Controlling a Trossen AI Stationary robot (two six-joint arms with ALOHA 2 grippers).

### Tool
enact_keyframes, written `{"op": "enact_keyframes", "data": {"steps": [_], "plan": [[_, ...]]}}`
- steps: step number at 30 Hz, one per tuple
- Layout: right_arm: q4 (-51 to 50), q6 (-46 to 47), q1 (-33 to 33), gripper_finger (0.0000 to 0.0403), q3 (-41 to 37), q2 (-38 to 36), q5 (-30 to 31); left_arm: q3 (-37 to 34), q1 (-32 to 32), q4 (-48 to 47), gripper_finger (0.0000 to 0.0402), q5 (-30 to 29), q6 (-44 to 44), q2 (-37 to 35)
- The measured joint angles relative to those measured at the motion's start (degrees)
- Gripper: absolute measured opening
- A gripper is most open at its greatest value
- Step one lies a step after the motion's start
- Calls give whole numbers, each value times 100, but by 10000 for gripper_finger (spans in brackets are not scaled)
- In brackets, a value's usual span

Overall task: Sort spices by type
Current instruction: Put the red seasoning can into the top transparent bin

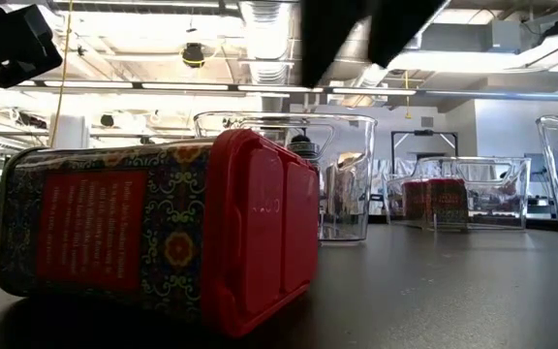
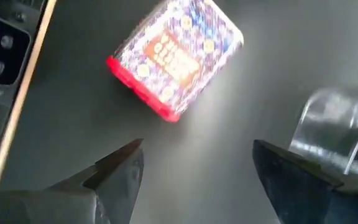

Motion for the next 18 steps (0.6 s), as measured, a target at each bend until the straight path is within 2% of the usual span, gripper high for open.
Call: {"op": "enact_keyframes", "data": {"steps": [7, 9, 14, 18], "plan": [[-111, 1700, 352, 329, -670, -399, 668, 7, 128, 73, 267, -128, -194, 0], [-23, 2025, 423, 329, -850, -512, 706, 7, 128, 69, 267, -127, -496, 0], [-46, 2816, 588, 329, -921, -622, 746, 7, 296, -58, 269, -366, -410, 0], [-41, 3034, 685, 329, -926, -622, 744, 7, 446, -288, 290, -471, -837, 0]]}}
